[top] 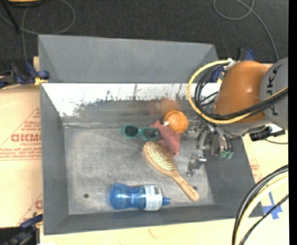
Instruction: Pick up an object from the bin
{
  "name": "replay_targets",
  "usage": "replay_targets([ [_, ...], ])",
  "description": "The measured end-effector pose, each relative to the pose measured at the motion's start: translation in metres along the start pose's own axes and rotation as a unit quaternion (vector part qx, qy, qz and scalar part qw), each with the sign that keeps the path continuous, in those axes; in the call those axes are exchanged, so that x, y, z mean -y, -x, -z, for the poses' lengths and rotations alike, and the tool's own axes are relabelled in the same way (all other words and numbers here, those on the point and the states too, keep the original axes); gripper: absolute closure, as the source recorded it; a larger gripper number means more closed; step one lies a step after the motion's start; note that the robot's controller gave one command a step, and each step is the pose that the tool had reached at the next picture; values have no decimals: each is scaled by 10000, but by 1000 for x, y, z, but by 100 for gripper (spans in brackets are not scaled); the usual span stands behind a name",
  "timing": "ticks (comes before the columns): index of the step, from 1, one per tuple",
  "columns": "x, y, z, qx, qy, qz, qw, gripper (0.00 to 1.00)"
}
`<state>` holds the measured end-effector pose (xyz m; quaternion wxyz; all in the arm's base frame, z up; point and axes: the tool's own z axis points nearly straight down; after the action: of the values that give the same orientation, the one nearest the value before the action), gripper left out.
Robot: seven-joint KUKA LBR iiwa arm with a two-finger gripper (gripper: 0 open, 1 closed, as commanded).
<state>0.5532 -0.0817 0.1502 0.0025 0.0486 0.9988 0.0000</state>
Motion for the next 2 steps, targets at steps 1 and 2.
replay_targets([
  [1,-3,3,1,-2,-4,-10,10000,0],
  [2,-22,12,-10,14,-4,-248,9997,0],
])
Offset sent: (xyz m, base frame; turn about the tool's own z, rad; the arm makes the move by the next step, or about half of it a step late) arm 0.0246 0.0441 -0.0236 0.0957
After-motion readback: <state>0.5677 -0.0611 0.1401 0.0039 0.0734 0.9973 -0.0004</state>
